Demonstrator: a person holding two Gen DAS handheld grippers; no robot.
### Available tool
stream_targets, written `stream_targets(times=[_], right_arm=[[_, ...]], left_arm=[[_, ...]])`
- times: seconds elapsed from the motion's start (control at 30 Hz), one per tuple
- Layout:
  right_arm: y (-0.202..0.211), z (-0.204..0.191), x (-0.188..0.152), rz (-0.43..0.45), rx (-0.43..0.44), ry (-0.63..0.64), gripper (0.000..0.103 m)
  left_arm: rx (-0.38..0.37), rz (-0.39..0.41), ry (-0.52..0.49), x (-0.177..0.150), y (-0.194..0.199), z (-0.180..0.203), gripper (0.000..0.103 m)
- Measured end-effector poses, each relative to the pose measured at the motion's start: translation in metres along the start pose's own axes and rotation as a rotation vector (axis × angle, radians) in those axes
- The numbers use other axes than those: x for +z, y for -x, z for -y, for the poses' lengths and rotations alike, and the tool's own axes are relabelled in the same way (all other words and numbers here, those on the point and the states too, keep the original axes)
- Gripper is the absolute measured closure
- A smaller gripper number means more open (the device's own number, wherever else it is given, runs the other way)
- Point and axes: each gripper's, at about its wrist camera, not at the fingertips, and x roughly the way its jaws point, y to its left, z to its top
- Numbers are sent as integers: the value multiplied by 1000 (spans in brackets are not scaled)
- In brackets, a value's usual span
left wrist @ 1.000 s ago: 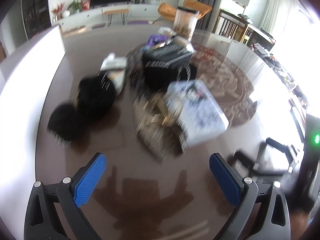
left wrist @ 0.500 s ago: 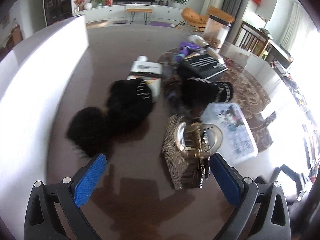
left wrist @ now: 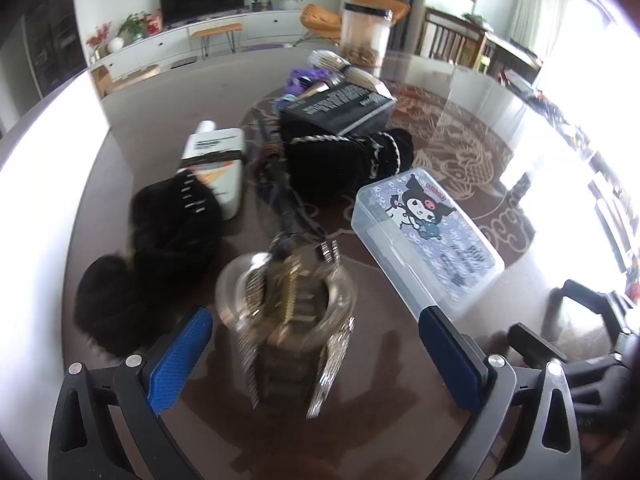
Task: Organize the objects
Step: 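Reach the left gripper to the gold rhinestone hair clip and close on it, then grasp the clear Kuromi plastic box with the right gripper while the left lifts the clip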
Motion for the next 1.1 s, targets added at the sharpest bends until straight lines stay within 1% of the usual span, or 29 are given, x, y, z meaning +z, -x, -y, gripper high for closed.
stream_targets(times=[0.1,0.13,0.5,0.63,0.67,0.7,0.73,0.77,0.9,0.93,1.03,1.1], right_arm=[[0,0,0,0,0,0,0],[0,0,0,0,0,0,0],[0,0,0,0,0,0,0],[0,0,-1,2,2,-2,0],[0,0,-1,2,2,-1,0],[0,1,0,3,2,-1,0],[0,1,-1,3,2,-1,0],[0,1,-1,2,2,-1,0],[0,2,0,-5,7,2,0],[1,3,2,-12,20,-1,0],[13,4,12,5,140,-19,0],[18,-10,30,-2,195,27,0]], left_arm=[[36,-25,-27,4,-13,5,0],[44,-13,-33,5,-15,6,0],[42,-9,-40,7,-21,3,0],[40,-67,-46,8,-21,5,0],[40,-66,-49,8,-20,5,4],[35,-38,-57,4,-15,6,24],[32,-2,-69,-1,-8,7,33],[27,11,-71,-5,-4,7,47],[35,41,-41,-33,12,0,47],[35,44,-24,-41,18,-3,47],[17,54,14,-63,35,-10,47],[10,60,25,-76,46,-14,48]])
